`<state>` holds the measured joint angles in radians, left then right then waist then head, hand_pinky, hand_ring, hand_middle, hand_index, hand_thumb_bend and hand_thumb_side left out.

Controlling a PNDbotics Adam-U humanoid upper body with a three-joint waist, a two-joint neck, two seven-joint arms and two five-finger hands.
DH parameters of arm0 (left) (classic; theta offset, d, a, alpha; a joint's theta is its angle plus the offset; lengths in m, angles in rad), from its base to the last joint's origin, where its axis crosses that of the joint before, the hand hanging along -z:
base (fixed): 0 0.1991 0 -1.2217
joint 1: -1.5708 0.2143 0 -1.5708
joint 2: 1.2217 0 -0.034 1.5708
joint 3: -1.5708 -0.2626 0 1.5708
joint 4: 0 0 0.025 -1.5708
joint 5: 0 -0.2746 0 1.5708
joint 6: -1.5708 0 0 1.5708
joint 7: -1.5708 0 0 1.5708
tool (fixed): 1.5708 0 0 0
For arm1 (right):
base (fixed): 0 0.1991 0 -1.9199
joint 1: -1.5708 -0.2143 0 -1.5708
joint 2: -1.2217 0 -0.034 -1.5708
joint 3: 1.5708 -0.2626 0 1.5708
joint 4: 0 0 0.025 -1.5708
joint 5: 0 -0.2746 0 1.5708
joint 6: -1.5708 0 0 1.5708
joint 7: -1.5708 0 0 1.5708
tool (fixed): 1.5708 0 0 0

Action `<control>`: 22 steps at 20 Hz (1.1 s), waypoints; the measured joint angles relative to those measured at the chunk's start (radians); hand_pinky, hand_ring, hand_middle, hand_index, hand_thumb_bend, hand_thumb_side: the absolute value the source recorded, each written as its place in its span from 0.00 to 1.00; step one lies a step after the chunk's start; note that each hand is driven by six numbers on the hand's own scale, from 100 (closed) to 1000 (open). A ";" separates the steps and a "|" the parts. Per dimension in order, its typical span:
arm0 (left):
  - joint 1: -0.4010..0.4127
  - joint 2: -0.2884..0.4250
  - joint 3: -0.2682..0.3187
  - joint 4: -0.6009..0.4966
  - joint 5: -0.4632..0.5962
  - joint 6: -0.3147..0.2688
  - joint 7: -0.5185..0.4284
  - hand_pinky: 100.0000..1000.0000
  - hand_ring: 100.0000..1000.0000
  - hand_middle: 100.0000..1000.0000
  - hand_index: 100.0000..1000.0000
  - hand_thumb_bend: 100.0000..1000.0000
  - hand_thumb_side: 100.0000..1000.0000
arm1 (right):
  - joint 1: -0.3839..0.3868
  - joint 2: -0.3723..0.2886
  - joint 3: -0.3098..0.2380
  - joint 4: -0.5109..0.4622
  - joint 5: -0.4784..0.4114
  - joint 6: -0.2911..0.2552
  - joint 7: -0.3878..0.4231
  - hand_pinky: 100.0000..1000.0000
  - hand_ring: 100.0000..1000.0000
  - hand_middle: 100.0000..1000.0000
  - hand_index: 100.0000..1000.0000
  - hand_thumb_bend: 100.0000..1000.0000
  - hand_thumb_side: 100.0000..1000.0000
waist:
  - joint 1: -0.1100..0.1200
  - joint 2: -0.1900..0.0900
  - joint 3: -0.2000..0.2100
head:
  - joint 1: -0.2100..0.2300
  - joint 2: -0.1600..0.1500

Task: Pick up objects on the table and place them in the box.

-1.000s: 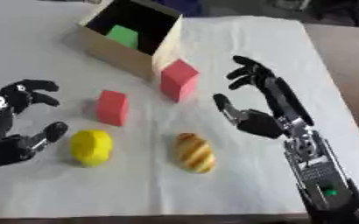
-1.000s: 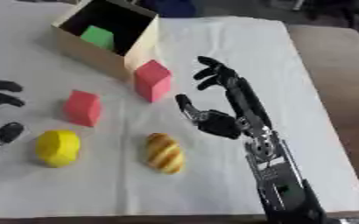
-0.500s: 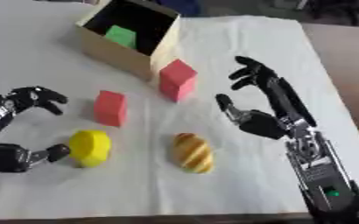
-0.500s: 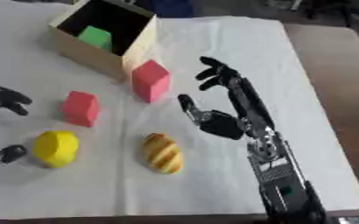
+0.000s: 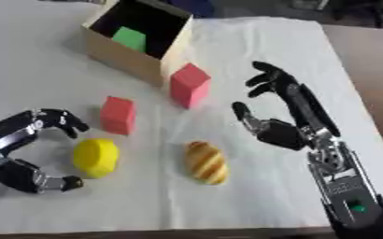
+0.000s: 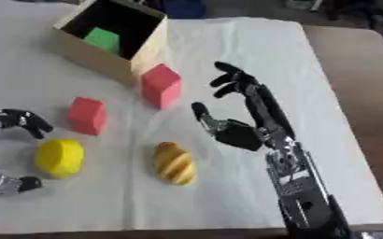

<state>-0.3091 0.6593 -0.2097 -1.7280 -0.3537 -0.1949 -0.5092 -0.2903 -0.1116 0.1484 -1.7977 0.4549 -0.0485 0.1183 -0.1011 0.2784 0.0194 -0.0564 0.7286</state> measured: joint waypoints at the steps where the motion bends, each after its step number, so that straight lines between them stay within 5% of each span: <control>1: -0.004 -0.001 -0.006 0.008 -0.019 -0.004 0.005 0.80 0.68 0.70 0.82 0.59 0.32 | 0.000 0.000 0.000 0.000 0.000 0.000 0.000 0.82 0.62 0.64 0.92 0.26 0.32 | 0.000 0.000 0.000 | 0.001 0.000; 13: -0.057 -0.074 -0.040 0.076 -0.244 -0.023 0.128 0.80 0.69 0.69 0.82 0.60 0.29 | 0.000 0.000 0.001 0.000 -0.001 -0.001 0.002 0.82 0.62 0.64 0.92 0.27 0.32 | 0.000 0.000 -0.002 | 0.002 0.001; 22: -0.068 -0.089 -0.048 0.100 -0.292 -0.043 0.161 0.78 0.65 0.60 0.71 0.51 0.13 | 0.000 0.000 0.001 0.000 -0.001 -0.002 0.003 0.82 0.62 0.64 0.92 0.26 0.32 | 0.000 0.000 -0.005 | 0.003 0.001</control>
<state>-0.3767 0.5704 -0.2575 -1.6283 -0.6458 -0.2374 -0.3487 -0.2902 -0.1117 0.1490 -1.7977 0.4540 -0.0500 0.1208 -0.1011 0.2784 0.0146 -0.0531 0.7294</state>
